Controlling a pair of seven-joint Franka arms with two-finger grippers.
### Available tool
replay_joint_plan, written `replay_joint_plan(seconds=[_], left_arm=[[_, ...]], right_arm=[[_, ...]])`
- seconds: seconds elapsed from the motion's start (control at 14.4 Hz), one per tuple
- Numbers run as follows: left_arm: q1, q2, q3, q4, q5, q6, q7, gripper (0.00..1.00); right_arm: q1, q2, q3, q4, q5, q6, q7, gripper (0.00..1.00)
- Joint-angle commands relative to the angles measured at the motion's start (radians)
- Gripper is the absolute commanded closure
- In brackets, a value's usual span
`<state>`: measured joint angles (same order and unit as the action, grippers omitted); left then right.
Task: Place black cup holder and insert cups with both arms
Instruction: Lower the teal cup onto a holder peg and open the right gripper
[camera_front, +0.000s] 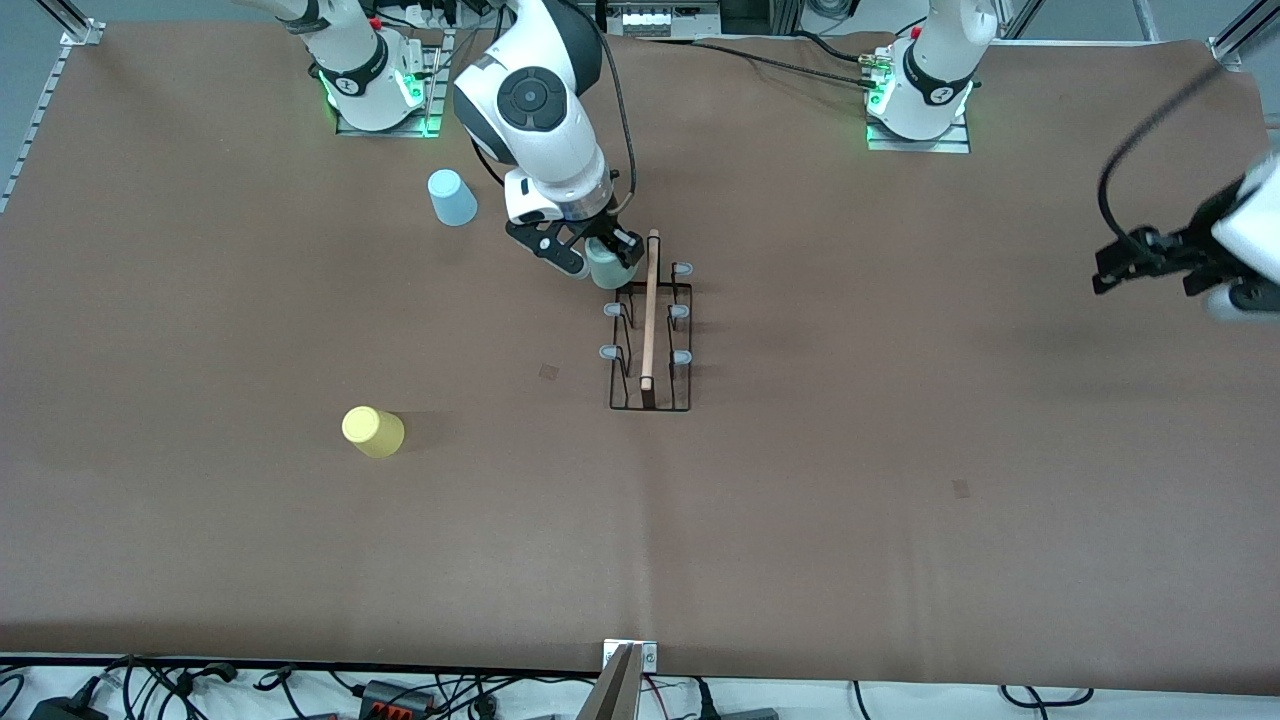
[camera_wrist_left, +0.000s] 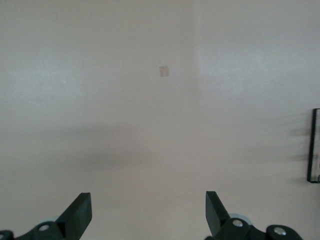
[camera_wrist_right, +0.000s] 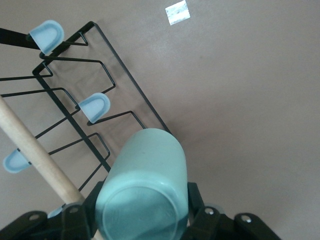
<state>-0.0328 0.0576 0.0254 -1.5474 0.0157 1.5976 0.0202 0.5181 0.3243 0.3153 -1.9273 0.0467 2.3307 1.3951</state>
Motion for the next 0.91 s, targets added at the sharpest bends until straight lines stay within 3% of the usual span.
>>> replay_joint_plan(seconds=[0.0,0.35,0.63,0.84], left_arm=[[-0.007,-0.062,0.022,-0.098,-0.006,0.028,0.027,0.0],[-0.001,-0.068,-0.007,-0.068,-0.006,-0.028,0.018,0.0],[-0.002,-0.068,-0.012,-0.063,-0.006,-0.031,0.017,0.0],[-0.007,-0.068,-0.015,-0.063,-0.006,-0.03,0.017,0.0]], right_arm=[[-0.001,0.012,0.007,0.007,-0.021,0.024,0.024,0.0],[-0.041,-0.043,-0.002,0.021,-0.024,-0.028,-0.054,0.0],[-0.252,-0.16,-0.022,0.017,-0.025,-0.255,-0.493,0.0],[-0.392,-0.175,-0.117,0.008,-0.027,-0.309,-0.901,0.0]])
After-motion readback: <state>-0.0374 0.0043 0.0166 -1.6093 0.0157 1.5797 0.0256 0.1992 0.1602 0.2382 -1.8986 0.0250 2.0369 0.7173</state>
